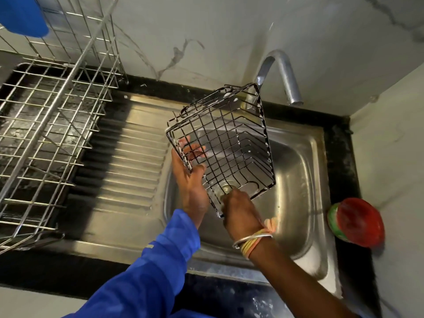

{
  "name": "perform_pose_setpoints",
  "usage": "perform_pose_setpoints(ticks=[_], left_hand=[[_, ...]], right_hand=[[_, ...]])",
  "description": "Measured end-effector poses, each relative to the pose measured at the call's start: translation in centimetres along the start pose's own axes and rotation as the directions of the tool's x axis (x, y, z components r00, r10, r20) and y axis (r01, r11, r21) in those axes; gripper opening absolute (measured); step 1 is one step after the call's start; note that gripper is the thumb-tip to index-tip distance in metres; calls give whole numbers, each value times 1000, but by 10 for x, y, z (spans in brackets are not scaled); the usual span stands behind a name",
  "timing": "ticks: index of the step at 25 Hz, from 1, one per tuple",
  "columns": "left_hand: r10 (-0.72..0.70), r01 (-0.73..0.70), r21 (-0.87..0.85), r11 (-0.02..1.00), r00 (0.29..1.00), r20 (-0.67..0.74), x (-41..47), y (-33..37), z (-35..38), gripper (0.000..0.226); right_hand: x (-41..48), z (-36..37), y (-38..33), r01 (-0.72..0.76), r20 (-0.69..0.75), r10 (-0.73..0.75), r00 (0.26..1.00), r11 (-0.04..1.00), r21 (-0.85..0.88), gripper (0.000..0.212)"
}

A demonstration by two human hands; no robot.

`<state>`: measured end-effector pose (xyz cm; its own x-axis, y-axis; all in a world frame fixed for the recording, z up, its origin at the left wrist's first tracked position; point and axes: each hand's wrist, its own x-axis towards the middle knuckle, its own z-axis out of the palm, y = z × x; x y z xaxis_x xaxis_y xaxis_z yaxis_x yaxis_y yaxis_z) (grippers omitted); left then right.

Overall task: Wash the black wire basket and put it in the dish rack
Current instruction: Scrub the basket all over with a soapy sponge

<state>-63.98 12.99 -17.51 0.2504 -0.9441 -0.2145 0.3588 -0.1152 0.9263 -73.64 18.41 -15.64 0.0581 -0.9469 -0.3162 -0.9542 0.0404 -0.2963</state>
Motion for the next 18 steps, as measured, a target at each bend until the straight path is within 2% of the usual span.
perform_pose_setpoints(ticks=[2,5,6,10,12,15,16,18], left_hand=[[44,-44,-11,999,999,-1,2,6,-1,88],[80,-80,-48,996,997,11,2,7,-1,90],[78,-77,-38,996,997,22,2,7,1,89],[92,-96,52,994,994,66,-2,7,7,75],[89,-95,59,994,992,90,-2,7,4,79],[113,-120,86,989,991,74,4,9,0,69],[129,-135,91,987,989,76,6,10,0,64],[133,-139,94,986,989,69,8,13,2,62]], right_hand=[[-1,-5,22,-4,-87,10,996,998,65,38],[12,-16,50,-258,-146,264,953,964,58,41],[13,-18,44,-279,-119,283,952,959,51,36],[-11,-9,0,-105,21,103,994,987,123,25],[-8,-20,10,-98,10,98,995,994,56,29],[4,-32,41,-238,-134,231,964,971,-37,38],[4,-31,41,-229,-144,219,965,972,-59,39],[-4,-15,22,-68,-81,67,994,998,0,38]])
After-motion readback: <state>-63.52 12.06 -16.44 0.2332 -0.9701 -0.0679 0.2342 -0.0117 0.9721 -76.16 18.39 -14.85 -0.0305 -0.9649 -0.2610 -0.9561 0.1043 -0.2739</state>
